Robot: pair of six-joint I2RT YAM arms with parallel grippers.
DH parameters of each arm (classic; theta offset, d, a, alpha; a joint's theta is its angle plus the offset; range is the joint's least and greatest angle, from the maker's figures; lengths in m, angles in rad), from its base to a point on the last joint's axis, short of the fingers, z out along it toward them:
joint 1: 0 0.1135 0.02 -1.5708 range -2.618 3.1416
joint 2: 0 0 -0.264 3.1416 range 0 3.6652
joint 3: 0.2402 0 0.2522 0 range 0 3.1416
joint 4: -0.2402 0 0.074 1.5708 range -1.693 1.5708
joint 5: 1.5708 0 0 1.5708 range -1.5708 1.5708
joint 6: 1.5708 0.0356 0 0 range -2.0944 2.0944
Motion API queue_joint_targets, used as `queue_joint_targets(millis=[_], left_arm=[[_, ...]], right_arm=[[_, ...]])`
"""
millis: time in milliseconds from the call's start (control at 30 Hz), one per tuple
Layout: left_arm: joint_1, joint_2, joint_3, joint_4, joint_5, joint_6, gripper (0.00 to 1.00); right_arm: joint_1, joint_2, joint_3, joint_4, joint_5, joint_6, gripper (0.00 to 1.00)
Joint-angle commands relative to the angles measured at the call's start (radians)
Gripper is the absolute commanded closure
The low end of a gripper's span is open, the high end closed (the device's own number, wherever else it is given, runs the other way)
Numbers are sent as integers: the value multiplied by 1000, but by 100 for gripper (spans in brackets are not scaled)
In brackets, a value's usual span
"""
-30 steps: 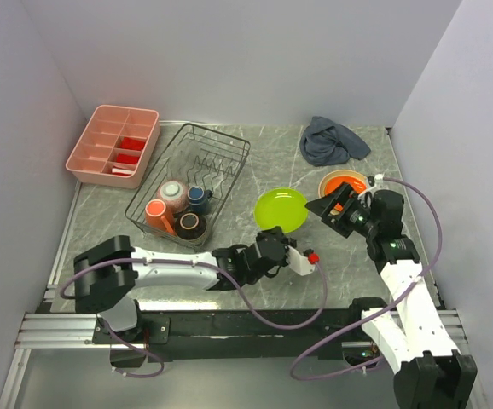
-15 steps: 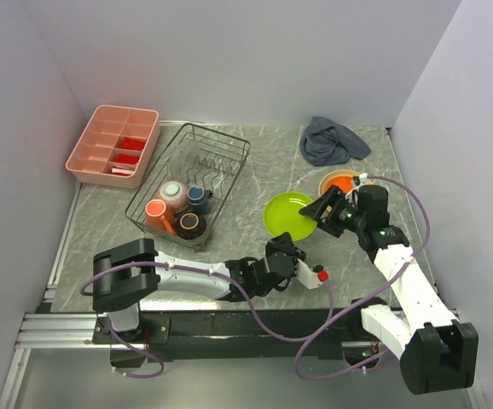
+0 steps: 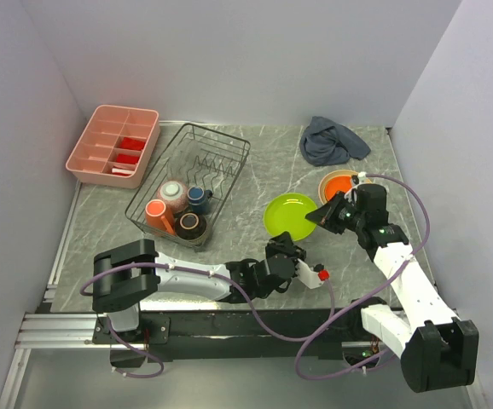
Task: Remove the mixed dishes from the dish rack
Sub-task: Place the plate at the center of the board.
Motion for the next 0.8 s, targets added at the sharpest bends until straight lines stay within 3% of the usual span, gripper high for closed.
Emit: queue_joint_targets(millis=[0,33,167,500,767], left_arm=[[-5,-16,-4,44,-3,-47,58],[0,-25,-11,43,6,-78,42],[38,-65,-24,32,19,-162,4],[164,-234,-58,-127,193,-470,1],[429,-484,-117,-261,442,-788,1]], right_arm=[[7,-9,44,7,46,-5,100],[7,-13,45,5,51,-6,100],[7,-15,45,5,61,-3,100],[-47,30,36,36,95,21,100],[-198,93,21,133,62,99,100]])
